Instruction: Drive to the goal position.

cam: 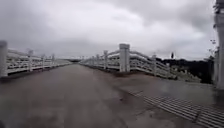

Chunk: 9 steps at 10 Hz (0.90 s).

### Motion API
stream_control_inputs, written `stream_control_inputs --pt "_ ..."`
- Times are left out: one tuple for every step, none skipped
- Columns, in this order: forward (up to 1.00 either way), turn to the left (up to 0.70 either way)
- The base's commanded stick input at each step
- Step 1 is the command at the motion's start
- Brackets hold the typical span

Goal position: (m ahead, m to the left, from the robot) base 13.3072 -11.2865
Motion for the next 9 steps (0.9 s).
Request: stream_control_inputs --pt "0.70 -0.14" --pt "0.70 -0.14" --pt "0.70 -0.14" --pt "0.70 -0.14" --pt "0.70 -0.14" --pt "0.70 -0.14" --pt "0.70 -0.14" --pt "0.70 -0.14" --pt "0.70 -0.14"
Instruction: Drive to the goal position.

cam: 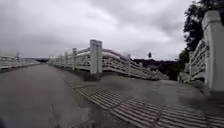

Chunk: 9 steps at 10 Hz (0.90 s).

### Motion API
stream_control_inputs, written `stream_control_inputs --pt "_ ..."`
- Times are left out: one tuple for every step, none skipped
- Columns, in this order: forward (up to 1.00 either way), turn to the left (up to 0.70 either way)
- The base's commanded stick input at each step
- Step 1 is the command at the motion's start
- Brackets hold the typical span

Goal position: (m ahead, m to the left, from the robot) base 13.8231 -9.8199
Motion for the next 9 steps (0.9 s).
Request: stream_control_inputs --pt "0.70 -0.14" --pt "0.70 -0.14" --pt "0.70 -0.14" --pt "0.70 -0.14" --pt "0.70 -0.14" --pt "0.70 -0.09" --pt "0.70 -0.03" --pt "0.69 0.01" --pt "0.69 0.01"
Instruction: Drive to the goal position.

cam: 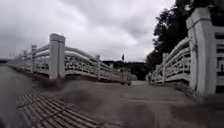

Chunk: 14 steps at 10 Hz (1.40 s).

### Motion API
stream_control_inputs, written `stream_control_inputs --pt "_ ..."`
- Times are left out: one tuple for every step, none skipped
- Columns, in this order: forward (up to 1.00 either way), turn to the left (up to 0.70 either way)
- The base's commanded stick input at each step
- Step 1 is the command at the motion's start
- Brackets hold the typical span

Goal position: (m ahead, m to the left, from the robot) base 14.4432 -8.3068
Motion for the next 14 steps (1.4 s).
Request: stream_control_inputs --pt "0.69 0.01" --pt "0.69 0.01" --pt "0.69 0.01" --pt "0.69 0.01" --pt "0.64 0.01" --pt "0.45 0.03" --pt "0.44 0.03" --pt "0.44 0.03" --pt "0.44 0.03" --pt "0.44 0.03" --pt "0.69 0.01" --pt "0.69 0.01" --pt "0.69 0.01" --pt "0.69 0.01"
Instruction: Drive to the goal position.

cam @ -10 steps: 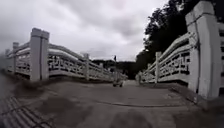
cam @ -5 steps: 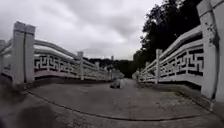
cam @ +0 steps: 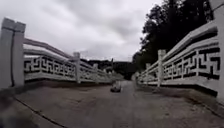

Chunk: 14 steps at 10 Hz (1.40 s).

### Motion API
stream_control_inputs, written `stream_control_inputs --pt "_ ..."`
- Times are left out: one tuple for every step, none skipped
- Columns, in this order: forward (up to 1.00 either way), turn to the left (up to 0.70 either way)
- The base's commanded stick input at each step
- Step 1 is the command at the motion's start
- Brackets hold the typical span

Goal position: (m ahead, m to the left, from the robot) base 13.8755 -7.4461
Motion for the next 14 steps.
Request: stream_control_inputs --pt "0.69 0.01" --pt "0.69 0.01" --pt "0.69 0.01" --pt "0.69 0.01" --pt "0.69 0.01" --pt "0.69 0.01" --pt "0.69 0.01" --pt "0.68 0.01" --pt "0.68 0.01" --pt "0.68 0.01" --pt "0.68 0.01" --pt "0.68 0.01" --pt "0.68 0.01" --pt "0.68 0.01"
